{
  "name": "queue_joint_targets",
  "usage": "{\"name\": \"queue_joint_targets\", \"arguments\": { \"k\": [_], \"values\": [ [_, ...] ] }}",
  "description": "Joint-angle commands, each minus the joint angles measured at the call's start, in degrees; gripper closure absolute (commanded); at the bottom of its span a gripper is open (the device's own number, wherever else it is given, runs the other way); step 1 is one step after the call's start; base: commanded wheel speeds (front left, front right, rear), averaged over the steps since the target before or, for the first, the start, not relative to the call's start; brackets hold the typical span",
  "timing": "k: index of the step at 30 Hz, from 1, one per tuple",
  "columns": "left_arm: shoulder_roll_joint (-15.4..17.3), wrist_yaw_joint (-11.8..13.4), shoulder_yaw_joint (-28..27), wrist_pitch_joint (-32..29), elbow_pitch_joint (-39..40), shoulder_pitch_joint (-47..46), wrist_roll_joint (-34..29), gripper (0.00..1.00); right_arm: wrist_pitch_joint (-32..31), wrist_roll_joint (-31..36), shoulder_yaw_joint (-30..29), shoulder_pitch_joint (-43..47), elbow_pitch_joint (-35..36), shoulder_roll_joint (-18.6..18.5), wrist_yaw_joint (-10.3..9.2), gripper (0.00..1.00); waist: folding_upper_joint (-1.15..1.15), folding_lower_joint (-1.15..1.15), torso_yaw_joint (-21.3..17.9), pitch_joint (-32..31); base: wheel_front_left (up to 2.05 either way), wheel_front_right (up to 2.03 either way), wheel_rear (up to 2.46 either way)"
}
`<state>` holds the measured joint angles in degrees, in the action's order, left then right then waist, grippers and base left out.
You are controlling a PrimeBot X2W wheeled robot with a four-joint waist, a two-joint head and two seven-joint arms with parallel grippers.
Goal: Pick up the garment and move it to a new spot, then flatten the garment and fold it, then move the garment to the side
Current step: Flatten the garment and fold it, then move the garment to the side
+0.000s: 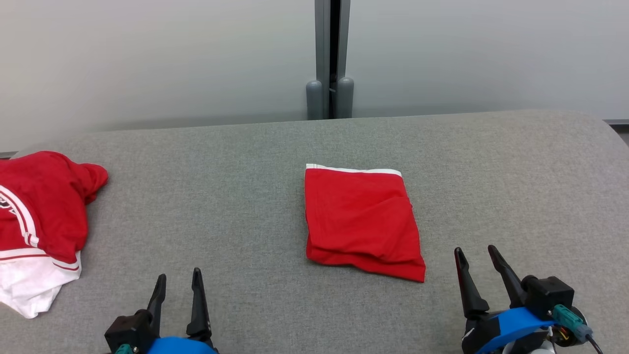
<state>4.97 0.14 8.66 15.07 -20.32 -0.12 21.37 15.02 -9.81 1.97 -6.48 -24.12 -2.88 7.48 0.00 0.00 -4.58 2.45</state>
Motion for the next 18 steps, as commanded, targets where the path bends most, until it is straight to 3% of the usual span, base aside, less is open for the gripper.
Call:
{"name": "queue_joint_targets", "arguments": {
  "k": [1,18],
  "values": [
    [-0.2,0.4,-0.2,0.2,0.4,0.9,-1.2,0.0,0.2,-0.7,0.5,0.8,0.4,0.0,0.03,0.0,0.0,0.0,0.1,-0.1,0.0,0.0,0.0],
    [-1.4,-0.9,-1.7,0.2,0.3,1.1,-3.7,0.0,0.2,0.3,0.9,0.3,-0.7,0.0,0.03,0.0,0.0,0.0,1.6,-0.3,0.0,0.0,0.0]
  ]
}}
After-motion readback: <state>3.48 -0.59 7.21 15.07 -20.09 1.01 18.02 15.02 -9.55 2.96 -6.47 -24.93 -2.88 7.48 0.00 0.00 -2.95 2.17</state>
